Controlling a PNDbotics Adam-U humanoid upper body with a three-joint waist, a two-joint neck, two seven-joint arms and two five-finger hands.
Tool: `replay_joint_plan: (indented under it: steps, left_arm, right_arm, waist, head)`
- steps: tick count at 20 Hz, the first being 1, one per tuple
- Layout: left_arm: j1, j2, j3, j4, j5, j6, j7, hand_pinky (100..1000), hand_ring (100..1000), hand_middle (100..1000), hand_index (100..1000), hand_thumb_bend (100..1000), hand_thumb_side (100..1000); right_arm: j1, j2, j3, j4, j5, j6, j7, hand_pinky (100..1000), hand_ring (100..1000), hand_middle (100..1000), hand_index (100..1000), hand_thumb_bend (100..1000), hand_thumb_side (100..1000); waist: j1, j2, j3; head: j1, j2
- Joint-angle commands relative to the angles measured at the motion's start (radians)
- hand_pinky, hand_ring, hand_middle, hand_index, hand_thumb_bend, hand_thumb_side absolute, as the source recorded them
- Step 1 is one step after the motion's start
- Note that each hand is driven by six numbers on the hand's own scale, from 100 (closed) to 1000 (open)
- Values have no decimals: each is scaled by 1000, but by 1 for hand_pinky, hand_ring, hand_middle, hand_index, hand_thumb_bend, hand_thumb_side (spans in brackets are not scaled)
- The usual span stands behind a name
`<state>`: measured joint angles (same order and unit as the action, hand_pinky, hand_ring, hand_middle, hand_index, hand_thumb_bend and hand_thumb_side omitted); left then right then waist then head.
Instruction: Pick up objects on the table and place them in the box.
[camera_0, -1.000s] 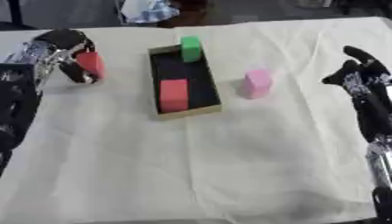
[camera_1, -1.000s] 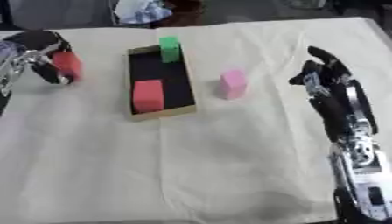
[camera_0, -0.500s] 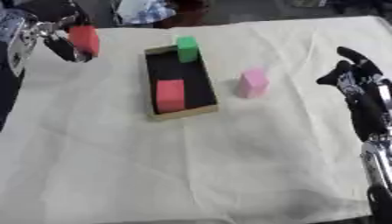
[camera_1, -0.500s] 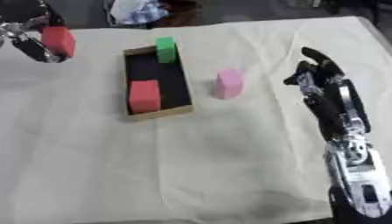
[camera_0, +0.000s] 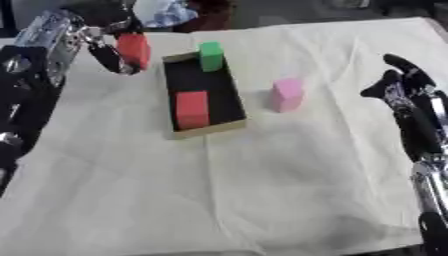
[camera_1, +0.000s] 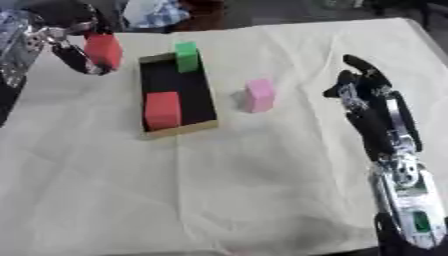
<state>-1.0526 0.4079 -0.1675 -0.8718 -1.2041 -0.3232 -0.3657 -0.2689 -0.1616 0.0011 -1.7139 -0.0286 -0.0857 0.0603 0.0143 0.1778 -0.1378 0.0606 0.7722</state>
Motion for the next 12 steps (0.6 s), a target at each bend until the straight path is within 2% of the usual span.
replay_joint_plan:
  steps: [1, 7, 8, 9, 10, 12]
  left_arm:
    - [-36, -27, 4, 14, -38, 26, 36, 677, 520, 500, 654, 321, 215]
    - [-31, -73, 6, 74, -111, 50, 76, 689, 568, 566, 717, 331, 240]
    - [-26, -78, 7, 83, -119, 49, 80, 690, 576, 584, 738, 309, 309]
    - [-22, -82, 9, 90, -122, 49, 89, 692, 579, 591, 746, 303, 320]
    - [-17, -86, 11, 93, -124, 50, 102, 700, 601, 622, 786, 290, 429]
    - [-6, -88, 13, 97, -124, 58, 138, 718, 639, 686, 836, 300, 572]
  right_arm:
    - [-11, -4, 1, -12, -4, 0, 5, 719, 580, 467, 867, 100, 516]
    - [-12, -2, 2, -11, -6, 1, 5, 719, 580, 467, 867, 100, 508]
    - [-12, -2, 2, -11, -7, 1, 4, 719, 580, 467, 867, 100, 507]
    - [-12, -2, 2, -11, -7, 2, 4, 720, 580, 467, 867, 100, 507]
    - [-12, -2, 2, -12, -7, 2, 4, 720, 581, 467, 867, 100, 508]
    - [-12, -1, 2, -13, -7, 2, 5, 720, 581, 467, 867, 100, 510]
  waist:
    - [-4, -20, -5]
    - [-3, -17, -15]
    - [-3, -16, -15]
    - [-3, -16, -16]
    - [-3, -16, -16]
    - [-3, -16, -16]
  head:
    - [4, -2]
    - [7, -2]
    - [6, -2]
    - [6, -2]
    - [6, -2]
    - [5, -2]
